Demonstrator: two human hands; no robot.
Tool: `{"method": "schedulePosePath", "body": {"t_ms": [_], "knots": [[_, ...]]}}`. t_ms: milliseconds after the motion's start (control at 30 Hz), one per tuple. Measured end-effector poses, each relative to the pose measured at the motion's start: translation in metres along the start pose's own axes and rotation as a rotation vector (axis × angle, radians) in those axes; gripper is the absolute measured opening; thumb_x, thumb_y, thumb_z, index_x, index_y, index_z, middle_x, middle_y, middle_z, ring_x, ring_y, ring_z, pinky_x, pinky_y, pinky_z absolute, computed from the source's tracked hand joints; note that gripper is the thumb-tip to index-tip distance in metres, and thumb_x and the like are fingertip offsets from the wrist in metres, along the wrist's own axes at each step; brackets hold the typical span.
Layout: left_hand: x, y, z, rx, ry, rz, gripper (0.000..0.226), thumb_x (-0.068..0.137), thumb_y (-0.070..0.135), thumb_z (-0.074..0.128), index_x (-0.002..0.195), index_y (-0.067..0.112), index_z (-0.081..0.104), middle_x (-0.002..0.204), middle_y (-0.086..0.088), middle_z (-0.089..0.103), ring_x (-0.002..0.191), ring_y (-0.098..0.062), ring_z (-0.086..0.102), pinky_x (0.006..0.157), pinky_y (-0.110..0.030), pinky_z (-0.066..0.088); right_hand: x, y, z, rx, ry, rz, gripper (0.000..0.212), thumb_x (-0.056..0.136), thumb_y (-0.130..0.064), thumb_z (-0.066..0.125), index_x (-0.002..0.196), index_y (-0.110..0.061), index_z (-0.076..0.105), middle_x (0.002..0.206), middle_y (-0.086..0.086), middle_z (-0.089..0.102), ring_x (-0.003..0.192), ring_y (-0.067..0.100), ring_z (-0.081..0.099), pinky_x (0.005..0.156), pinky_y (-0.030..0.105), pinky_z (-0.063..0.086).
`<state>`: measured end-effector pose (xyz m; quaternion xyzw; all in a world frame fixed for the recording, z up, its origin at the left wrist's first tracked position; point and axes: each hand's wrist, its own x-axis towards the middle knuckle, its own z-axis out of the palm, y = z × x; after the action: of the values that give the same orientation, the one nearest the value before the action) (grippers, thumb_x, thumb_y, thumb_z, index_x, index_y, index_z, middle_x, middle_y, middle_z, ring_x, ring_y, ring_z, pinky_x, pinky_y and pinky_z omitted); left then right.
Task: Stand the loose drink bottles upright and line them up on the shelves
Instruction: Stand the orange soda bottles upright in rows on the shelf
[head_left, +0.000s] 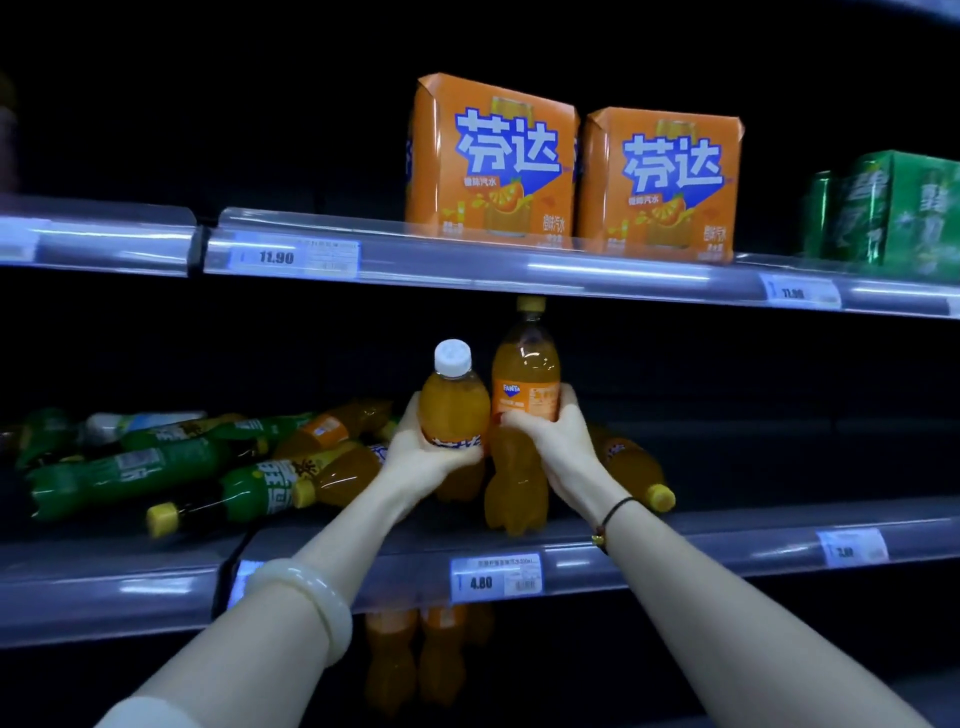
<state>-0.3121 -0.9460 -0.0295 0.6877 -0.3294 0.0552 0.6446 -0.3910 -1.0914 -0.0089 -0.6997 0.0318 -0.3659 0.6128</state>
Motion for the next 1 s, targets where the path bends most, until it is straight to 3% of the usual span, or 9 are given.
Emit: {"method": "schedulePosePath", "body": {"t_ms": [167,267,400,567,700,800,900,1000], "knots": [[-0.029,0.023,-0.004,-0.004,0.092,0.177,0.070,0.064,0.007,0.085,0.122,0.014,0.048,0.105,0.004,0.061,0.094,-0.004,0.060,0.075,-0.015,0.048,-0.039,-0.002,-0.007,-0.107,0.020,-0.332,0.069,0.066,-0.009,0.083,0.121,-0.020,0.042,0.106,-0.003,0.059,0.095,0.011,0.062,0.077,0.026,0.055],[-0.044,0.039,-0.007,-0.006,0.109,0.243,0.069,0.062,0.010,0.086,0.116,0.021,0.046,0.103,0.007,0.061,0.094,-0.001,0.059,0.073,-0.016,0.048,-0.061,-0.015,-0.009,-0.065,0.032,-0.384,0.070,0.066,-0.020,0.083,0.122,-0.021,0.042,0.109,-0.004,0.060,0.098,0.011,0.063,0.080,0.030,0.056],[-0.076,0.069,-0.009,-0.046,0.159,0.265,0.063,0.060,0.017,0.089,0.106,0.033,0.049,0.100,0.013,0.062,0.092,0.000,0.062,0.072,-0.014,0.051,-0.089,-0.045,-0.015,-0.051,0.025,-0.385,0.067,0.070,-0.018,0.082,0.123,-0.018,0.041,0.108,-0.007,0.058,0.096,0.006,0.061,0.073,0.019,0.054],[-0.142,0.078,-0.007,-0.003,0.129,0.217,0.061,0.065,0.016,0.085,0.114,0.026,0.048,0.099,0.015,0.060,0.089,0.003,0.059,0.069,-0.009,0.051,-0.147,-0.052,-0.025,-0.041,-0.024,-0.320,0.063,0.065,-0.025,0.075,0.117,-0.022,0.040,0.105,-0.010,0.056,0.094,0.004,0.061,0.071,0.015,0.053],[-0.194,0.050,0.000,-0.065,0.096,0.084,0.063,0.065,0.011,0.085,0.114,0.026,0.049,0.099,0.012,0.062,0.088,0.002,0.061,0.066,-0.009,0.051,-0.196,-0.017,-0.033,-0.017,-0.066,-0.220,0.071,0.069,-0.017,0.080,0.126,-0.021,0.037,0.114,-0.003,0.056,0.102,0.008,0.059,0.076,0.019,0.053],[-0.227,0.007,0.006,-0.090,0.102,-0.056,0.071,0.056,0.008,0.089,0.117,0.017,0.054,0.102,0.002,0.067,0.091,-0.008,0.066,0.072,-0.020,0.054,-0.229,0.024,-0.031,-0.035,-0.096,-0.109,0.069,0.072,-0.010,0.081,0.122,-0.028,0.037,0.109,-0.011,0.055,0.097,0.004,0.059,0.074,0.016,0.049],[-0.247,-0.037,0.007,-0.056,0.110,-0.168,0.076,0.048,0.018,0.090,0.116,0.017,0.057,0.101,-0.002,0.069,0.090,-0.014,0.067,0.077,-0.032,0.053,-0.251,0.068,-0.024,-0.040,-0.102,-0.023,0.069,0.071,-0.009,0.081,0.121,-0.027,0.038,0.107,-0.011,0.057,0.094,0.003,0.061,0.071,0.017,0.049],[-0.254,-0.074,0.004,-0.037,0.120,-0.263,0.072,0.054,0.015,0.090,0.117,0.020,0.055,0.103,-0.001,0.067,0.094,-0.018,0.066,0.084,-0.038,0.054,-0.256,0.105,-0.011,-0.019,-0.125,0.049,0.070,0.072,-0.009,0.080,0.124,-0.026,0.037,0.110,-0.009,0.056,0.096,0.005,0.061,0.067,0.013,0.052]]}}
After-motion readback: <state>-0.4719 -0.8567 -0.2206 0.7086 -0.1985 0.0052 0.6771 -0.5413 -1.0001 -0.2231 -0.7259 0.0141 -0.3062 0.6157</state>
